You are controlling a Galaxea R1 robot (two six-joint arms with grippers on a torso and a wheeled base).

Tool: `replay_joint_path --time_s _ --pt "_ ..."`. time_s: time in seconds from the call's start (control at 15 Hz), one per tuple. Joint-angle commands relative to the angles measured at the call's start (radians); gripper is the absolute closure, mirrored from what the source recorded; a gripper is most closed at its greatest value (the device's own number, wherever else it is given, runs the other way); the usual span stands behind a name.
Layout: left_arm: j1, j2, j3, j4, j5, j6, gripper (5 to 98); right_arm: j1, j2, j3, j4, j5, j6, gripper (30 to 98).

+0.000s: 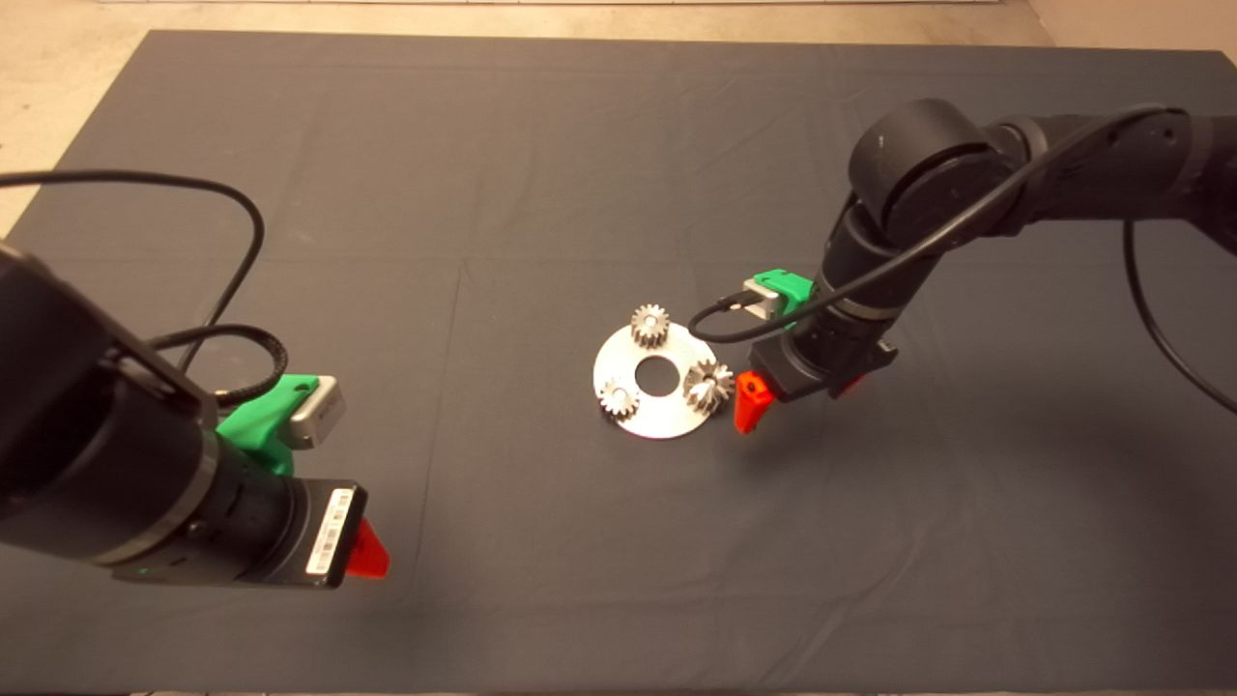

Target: Remove an incorrectly installed larger gear and replace it with the correct smaller gear

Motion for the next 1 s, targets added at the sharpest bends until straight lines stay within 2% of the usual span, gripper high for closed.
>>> replay_joint_path --time_s 0.0,0.4,0.67,0.93 --pt "-0.016 0.0 0.017 -0.019 0.132 -0.014 34.7 0.021 0.075 -0.004 -0.171 -0.127 -0.013 30.8" --pt "-0.016 -0.005 0.015 -0.019 0.132 -0.016 34.7 0.021 0.083 -0.022 -0.2 -0.127 -0.058 30.8" --pt "-0.016 -0.005 0.019 -0.019 0.132 -0.028 34.7 0.014 0.098 -0.072 -0.22 -0.127 -0.08 30.8" --pt "-0.016 -0.005 0.024 -0.019 0.132 -0.032 34.7 -0.029 0.119 -0.098 -0.264 -0.127 -0.081 30.8"
